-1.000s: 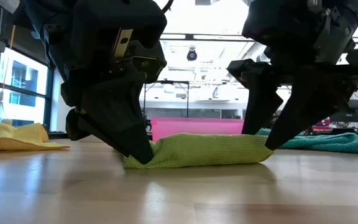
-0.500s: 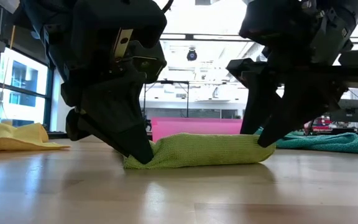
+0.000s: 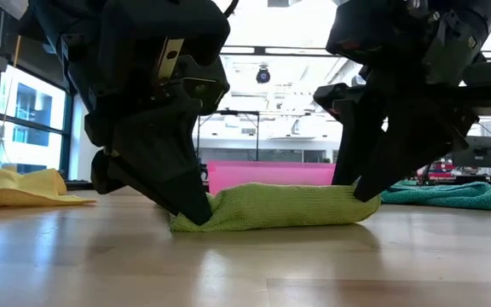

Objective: Roll microfiber towels into tight, uniform cylinder then place into a basket
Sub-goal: Roll the light green microfiber cloth

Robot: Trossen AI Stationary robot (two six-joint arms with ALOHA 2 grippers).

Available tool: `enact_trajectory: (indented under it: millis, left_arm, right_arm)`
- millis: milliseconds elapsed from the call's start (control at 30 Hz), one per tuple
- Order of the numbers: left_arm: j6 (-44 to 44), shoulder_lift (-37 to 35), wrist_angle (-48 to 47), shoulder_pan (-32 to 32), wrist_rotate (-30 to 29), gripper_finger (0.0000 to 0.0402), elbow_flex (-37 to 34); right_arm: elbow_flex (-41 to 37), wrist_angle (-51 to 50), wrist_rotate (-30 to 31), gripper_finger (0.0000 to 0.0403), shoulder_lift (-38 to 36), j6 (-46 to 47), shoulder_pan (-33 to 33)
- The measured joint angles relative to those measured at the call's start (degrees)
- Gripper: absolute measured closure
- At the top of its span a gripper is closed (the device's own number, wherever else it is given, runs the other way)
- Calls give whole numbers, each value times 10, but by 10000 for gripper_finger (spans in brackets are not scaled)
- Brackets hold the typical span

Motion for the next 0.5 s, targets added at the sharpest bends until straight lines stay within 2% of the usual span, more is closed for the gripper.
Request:
enact_trajectory:
  millis: [167, 267, 400, 500]
  left_arm:
    - [0, 0, 0, 0, 0, 392, 0]
    - [0, 0, 0, 0, 0, 392, 0]
    - [0, 0, 1, 0, 0, 392, 0]
    - [0, 0, 1, 0, 0, 392, 0]
  right_arm:
    - [0, 0, -1, 263, 0, 23, -9]
    - [0, 0, -4, 266, 0, 24, -13]
    - [0, 0, -49, 278, 0, 24, -20]
    - [0, 9, -61, 283, 8, 22, -21]
